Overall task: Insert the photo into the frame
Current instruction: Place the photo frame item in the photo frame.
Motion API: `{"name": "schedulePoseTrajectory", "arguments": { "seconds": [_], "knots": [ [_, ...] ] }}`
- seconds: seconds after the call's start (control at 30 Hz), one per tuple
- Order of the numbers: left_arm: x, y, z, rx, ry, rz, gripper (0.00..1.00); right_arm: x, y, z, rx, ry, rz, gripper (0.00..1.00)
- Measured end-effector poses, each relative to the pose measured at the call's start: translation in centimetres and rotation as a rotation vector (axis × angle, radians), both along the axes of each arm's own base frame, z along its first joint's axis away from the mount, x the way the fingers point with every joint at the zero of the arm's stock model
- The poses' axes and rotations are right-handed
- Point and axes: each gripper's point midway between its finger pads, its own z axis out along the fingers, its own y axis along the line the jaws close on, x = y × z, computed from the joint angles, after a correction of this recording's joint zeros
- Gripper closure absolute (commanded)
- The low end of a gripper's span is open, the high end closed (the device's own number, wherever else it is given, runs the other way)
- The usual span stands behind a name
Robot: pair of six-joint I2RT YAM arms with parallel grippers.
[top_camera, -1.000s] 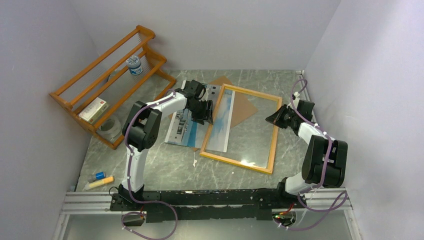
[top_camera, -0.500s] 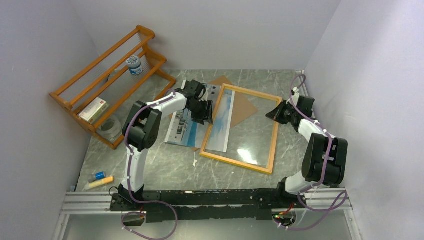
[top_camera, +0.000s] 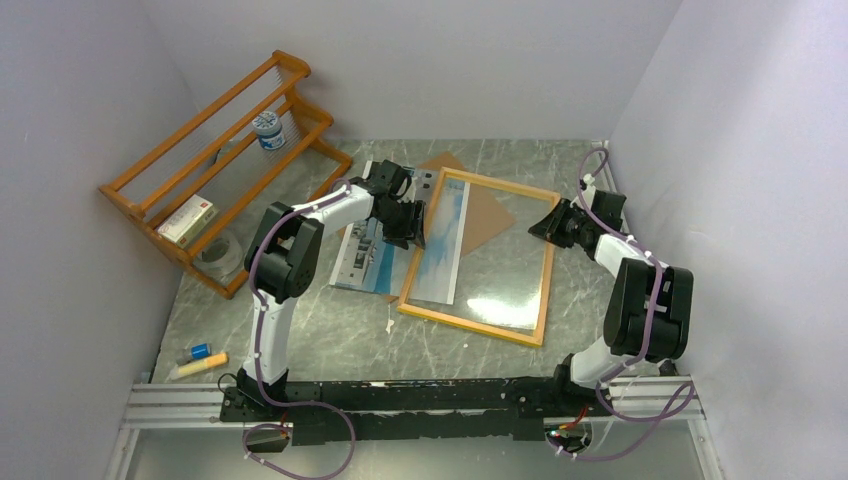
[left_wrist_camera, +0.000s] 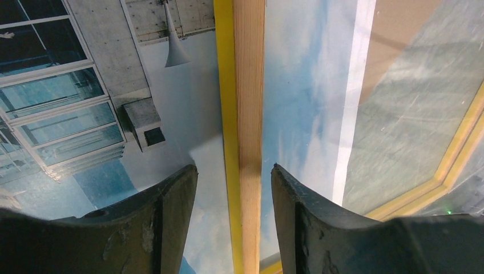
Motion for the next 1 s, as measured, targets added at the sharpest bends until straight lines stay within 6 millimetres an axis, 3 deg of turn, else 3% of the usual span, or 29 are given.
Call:
{"name": "schedulePoseTrajectory", "arguments": {
  "seconds": [0.2, 0.4, 0.7, 1.0],
  "knots": [
    [0.0, 0.0, 0.0, -0.001, -0.005, -0.002, 0.43, 0.0, 0.0, -0.5, 0.013, 0.026, -0.019, 0.6],
    [0.0, -0.1, 0.2, -0.008, -0.005, -0.005, 0.37, -0.1, 0.0, -0.8, 0.015, 0.051, -0.035, 0.55],
    [0.0, -0.2, 0.8, -0.007, -0.006, -0.029, 0.31, -0.2, 0.1, -1.5, 0.016, 0.116, -0.064, 0.39],
    [-0.2, 0.5, 0.8, -0.008, 0.024, -0.021, 0.29, -0.3, 0.5, -1.6, 0.021, 0.14, -0.079, 0.35]
  ]
}}
